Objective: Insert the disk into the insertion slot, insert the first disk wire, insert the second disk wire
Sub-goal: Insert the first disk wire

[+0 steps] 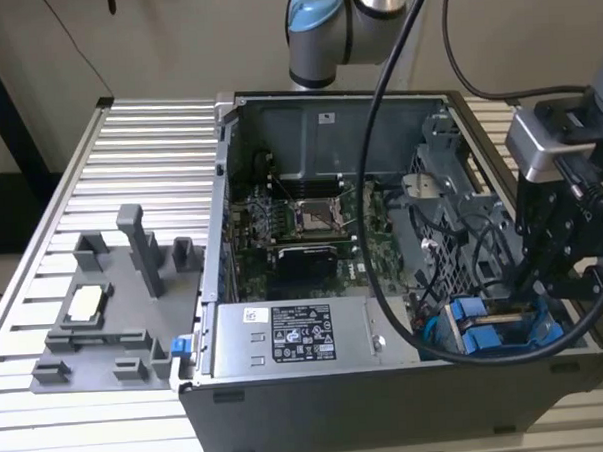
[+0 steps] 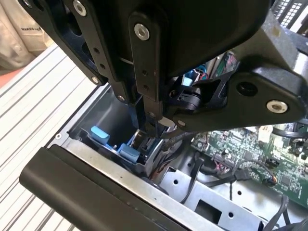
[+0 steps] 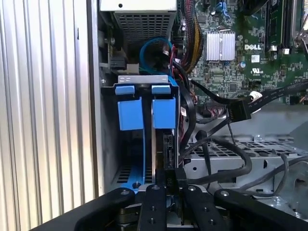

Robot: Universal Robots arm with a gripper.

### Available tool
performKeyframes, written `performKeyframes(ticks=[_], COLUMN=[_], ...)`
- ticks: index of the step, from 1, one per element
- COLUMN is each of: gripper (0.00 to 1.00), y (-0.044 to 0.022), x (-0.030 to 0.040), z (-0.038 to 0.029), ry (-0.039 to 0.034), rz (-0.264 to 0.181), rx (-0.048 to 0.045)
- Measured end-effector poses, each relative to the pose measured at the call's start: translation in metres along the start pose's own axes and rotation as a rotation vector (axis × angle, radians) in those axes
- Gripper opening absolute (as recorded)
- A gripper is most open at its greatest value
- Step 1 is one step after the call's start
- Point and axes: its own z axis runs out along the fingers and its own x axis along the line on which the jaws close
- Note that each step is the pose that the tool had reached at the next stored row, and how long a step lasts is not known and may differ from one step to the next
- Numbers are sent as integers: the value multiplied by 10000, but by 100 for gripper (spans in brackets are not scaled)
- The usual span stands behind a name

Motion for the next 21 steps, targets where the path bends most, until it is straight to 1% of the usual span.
performKeyframes(ticks=[6, 11, 17, 21], gripper=[19, 19, 19, 19], y=[-5, -5, -15, -22], x=[1, 0, 0, -1], z=[19, 38, 63, 76], ry=[-23, -72, -112, -164], rz=[19, 41, 81, 108], rx=[0, -1, 0, -1])
